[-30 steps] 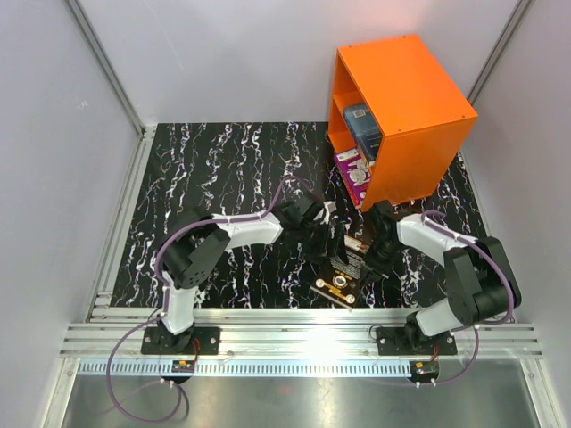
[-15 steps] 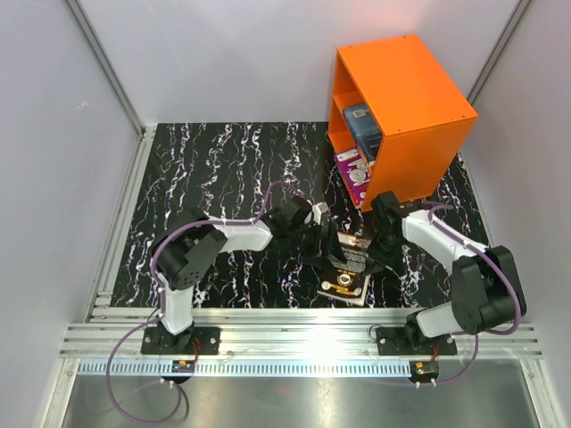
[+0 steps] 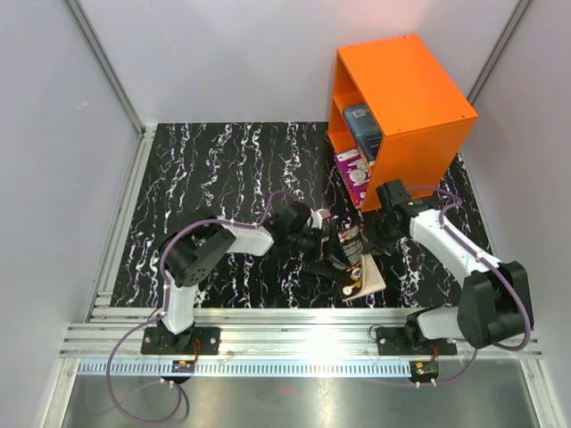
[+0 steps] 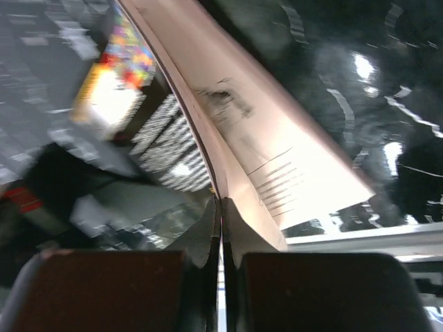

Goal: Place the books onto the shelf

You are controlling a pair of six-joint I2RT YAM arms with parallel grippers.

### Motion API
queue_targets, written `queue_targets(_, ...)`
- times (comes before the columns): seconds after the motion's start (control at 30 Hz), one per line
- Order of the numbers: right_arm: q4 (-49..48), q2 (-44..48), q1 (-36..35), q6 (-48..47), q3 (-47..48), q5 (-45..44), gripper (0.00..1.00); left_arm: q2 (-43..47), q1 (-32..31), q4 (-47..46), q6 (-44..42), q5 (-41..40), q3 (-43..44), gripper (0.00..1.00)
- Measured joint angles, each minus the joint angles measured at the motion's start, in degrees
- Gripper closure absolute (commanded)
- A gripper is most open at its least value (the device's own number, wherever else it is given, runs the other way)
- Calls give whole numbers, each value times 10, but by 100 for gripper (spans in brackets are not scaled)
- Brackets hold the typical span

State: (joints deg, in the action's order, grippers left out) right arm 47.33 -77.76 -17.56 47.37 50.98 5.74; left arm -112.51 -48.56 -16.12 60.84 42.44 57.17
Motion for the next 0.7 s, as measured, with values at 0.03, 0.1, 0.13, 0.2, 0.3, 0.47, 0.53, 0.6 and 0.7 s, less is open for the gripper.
queue_targets(0.03,4,5,0,0,12,3,100,0,-1,-7,4,2,-2,2)
queue_targets(0.1,7,14,0,2,40,12,100,0,-2,-38,18,4,-13,3)
queue_targets(0.13,11,17,-1,2,57,17,100,0,-2,-59,28,7,-19,3)
queue_targets(0.2,9,26,-5,5,91,30,100,0,-1,-102,50,11,-30,3)
queue_targets(0.3,10,34,-7,9,121,35,100,0,6,-170,89,13,-46,3)
queue_targets(0.47,24,38,-7,17,141,45,100,-10,23,-299,165,13,-88,4)
queue_targets(0.53,26,38,-7,20,144,50,100,-25,30,-349,198,11,-102,4)
queue_targets(0.6,27,38,-7,22,144,56,100,-42,34,-395,228,9,-112,5)
queue_targets(0.7,28,38,-7,26,143,60,100,-63,37,-447,264,7,-120,5)
